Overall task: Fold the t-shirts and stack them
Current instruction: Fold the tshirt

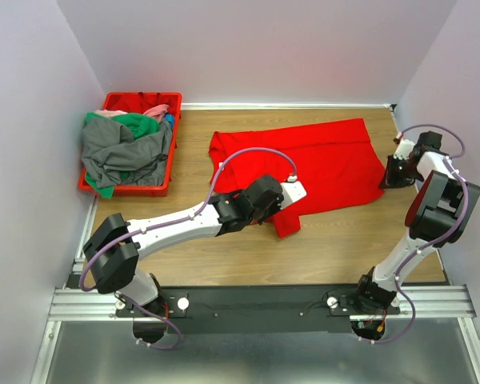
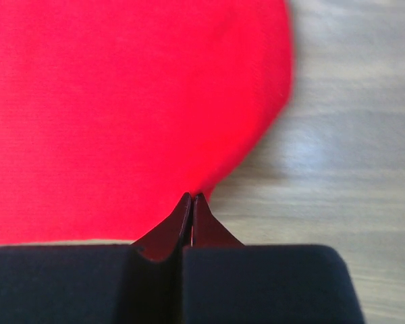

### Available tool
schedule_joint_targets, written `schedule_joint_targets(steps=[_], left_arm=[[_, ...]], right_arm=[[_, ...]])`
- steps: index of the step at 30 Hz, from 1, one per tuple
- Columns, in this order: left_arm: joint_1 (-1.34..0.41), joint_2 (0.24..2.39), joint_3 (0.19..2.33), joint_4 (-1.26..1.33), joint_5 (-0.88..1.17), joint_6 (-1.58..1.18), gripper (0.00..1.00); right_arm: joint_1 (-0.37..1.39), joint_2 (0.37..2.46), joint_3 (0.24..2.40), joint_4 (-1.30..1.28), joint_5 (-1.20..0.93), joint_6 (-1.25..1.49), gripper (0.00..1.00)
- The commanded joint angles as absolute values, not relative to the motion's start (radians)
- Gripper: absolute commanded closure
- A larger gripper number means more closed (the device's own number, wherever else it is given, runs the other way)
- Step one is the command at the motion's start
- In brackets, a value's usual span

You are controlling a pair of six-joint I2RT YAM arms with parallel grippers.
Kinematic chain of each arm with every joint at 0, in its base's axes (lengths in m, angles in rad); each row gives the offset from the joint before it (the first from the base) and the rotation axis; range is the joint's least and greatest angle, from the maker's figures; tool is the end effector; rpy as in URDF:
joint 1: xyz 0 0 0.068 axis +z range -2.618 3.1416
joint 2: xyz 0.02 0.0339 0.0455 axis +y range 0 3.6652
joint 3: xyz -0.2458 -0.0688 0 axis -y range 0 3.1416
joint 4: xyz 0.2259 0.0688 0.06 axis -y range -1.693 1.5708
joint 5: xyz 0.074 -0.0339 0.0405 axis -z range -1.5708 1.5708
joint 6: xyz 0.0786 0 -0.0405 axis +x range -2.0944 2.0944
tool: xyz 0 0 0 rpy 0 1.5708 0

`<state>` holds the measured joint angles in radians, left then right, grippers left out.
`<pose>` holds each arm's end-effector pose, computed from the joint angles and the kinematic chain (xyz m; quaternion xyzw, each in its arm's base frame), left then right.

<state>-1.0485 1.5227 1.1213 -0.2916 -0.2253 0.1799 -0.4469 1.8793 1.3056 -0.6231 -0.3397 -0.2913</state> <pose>0.1925 -0.2993 0.2298 0.4793 0.7626 -0.0854 0.4259 0.3459 -0.1367 0.1376 0.0439 0.9679 0.0888 0.2308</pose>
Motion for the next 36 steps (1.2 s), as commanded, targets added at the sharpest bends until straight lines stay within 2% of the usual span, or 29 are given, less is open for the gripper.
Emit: schedule_joint_targets(steps=[1, 5, 8, 9, 18, 30, 36], left_arm=[[-1.045, 1.514, 1.114, -0.275, -0.218, 0.187, 1.0], [-1.043, 1.525, 1.114, -0.275, -0.222, 0.186, 1.0], [-1.04, 1.535, 1.114, -0.278, -0.229, 0.186, 1.0], [-1.04, 1.542, 1.114, -0.278, -0.23, 0.186, 1.0], [-1.039, 1.559, 1.117, -0.284, -0.23, 0.183, 1.0], [-1.039, 1.562, 1.117, -0.287, -0.229, 0.181, 1.0], [-1.039, 1.566, 1.117, -0.287, -0.232, 0.183, 1.0]], right_arm=[[-0.382, 1.881, 1.35, -0.66, -0.445, -0.333, 0.97], [-0.261, 1.904, 1.362, -0.673, -0.44, -0.367, 0.94], [-0.2, 1.92, 1.376, -0.693, -0.431, -0.39, 0.76], [-0.198, 1.922, 1.385, -0.698, -0.436, -0.393, 0.62], [-0.209, 1.844, 1.373, -0.686, -0.371, -0.373, 0.6], [-0.233, 1.913, 1.428, -0.649, -0.293, -0.296, 0.59], [-0.233, 1.968, 1.474, -0.652, -0.383, -0.278, 0.57]])
